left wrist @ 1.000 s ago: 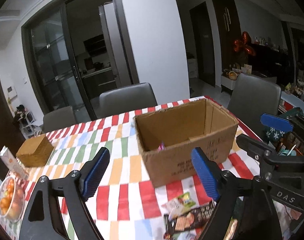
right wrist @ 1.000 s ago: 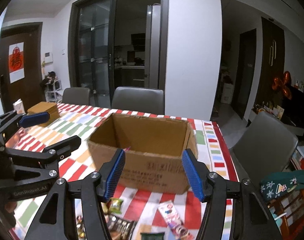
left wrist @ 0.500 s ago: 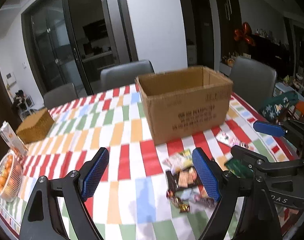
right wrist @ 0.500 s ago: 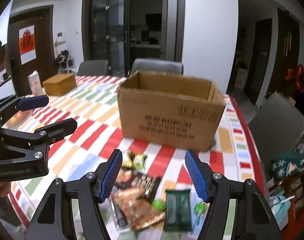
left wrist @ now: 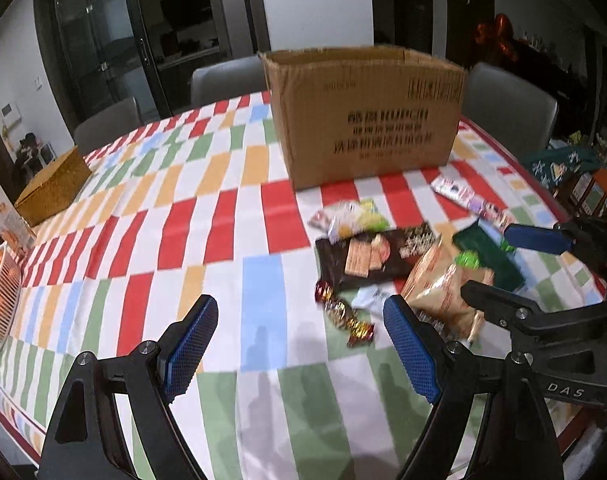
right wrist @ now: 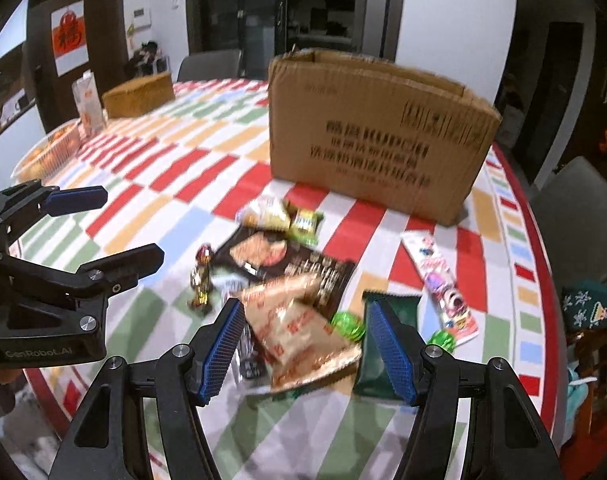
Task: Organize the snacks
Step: 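Grasp the gold candies with the left gripper while the right grasps the Fortune Biscuits packet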
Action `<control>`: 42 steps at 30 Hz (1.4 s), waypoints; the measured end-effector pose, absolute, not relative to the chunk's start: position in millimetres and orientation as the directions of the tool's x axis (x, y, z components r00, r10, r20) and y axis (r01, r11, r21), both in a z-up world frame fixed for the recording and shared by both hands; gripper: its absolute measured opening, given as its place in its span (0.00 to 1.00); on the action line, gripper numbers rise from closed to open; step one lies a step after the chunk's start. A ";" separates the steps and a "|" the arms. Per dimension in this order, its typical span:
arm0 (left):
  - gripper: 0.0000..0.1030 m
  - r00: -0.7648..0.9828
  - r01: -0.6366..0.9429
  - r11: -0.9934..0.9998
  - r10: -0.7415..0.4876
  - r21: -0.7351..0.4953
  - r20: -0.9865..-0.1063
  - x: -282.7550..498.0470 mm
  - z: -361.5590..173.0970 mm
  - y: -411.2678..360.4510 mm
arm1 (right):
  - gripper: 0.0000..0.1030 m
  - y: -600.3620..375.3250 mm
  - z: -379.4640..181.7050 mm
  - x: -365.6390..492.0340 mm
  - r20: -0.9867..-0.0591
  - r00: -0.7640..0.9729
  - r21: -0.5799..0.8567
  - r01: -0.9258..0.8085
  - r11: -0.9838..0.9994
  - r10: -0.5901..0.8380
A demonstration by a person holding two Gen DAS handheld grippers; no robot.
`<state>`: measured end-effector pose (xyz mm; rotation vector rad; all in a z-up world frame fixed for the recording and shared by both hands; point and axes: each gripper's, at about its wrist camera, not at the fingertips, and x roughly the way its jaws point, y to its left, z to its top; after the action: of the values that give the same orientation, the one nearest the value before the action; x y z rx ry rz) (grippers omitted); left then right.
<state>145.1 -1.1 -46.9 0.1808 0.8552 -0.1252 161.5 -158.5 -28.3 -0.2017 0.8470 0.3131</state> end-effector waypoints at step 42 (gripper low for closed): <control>0.18 0.527 0.211 0.975 -0.168 -0.063 -0.833 180.6 -81.8 -12.5 | 0.38 -151.1 -56.1 189.3 -0.797 0.577 -0.046 -0.350 0.936 0.177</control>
<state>180.6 -12.5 -81.8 0.0475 0.9901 -0.2265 189.3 -151.1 -56.1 -0.2073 0.9055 0.3107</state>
